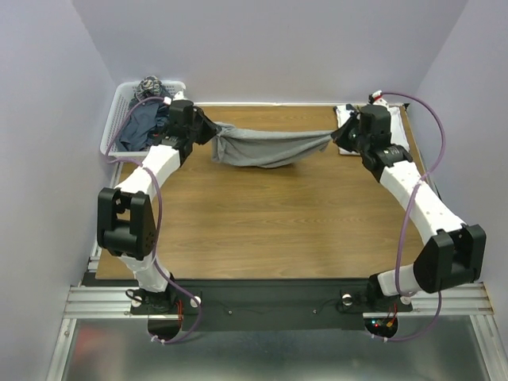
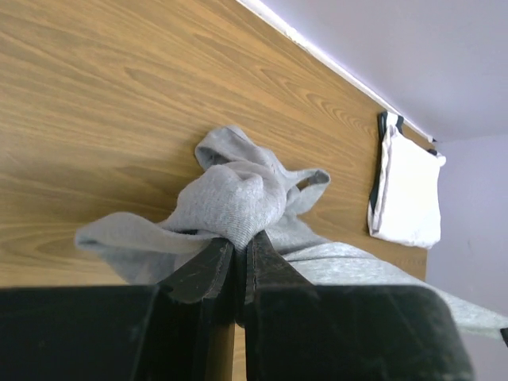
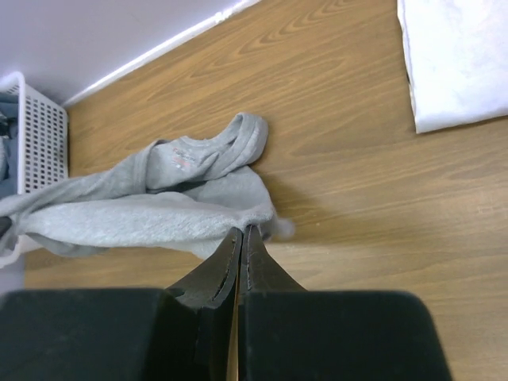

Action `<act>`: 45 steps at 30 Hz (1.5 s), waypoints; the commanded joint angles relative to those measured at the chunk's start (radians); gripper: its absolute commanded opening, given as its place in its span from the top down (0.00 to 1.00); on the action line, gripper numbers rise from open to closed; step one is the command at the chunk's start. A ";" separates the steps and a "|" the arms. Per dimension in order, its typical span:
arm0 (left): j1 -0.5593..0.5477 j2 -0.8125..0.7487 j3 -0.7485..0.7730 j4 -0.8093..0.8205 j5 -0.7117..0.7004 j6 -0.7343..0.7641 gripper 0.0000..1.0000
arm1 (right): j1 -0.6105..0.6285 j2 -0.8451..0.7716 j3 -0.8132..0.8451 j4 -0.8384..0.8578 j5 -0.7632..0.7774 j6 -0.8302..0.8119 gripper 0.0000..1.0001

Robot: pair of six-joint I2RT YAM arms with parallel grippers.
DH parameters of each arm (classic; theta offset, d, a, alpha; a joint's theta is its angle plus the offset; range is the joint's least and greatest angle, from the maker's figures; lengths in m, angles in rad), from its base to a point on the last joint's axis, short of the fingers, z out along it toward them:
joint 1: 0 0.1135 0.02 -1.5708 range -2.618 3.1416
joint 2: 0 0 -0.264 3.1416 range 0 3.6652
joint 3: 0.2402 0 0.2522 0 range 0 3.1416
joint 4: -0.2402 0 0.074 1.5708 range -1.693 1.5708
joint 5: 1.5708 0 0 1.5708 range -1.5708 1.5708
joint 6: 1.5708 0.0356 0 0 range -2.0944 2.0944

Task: Fold and stack the tank tops
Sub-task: Flatten the tank top out

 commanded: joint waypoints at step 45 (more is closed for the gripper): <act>-0.239 -0.073 -0.356 0.039 -0.269 -0.030 0.65 | -0.004 0.054 -0.398 0.139 0.060 0.008 0.43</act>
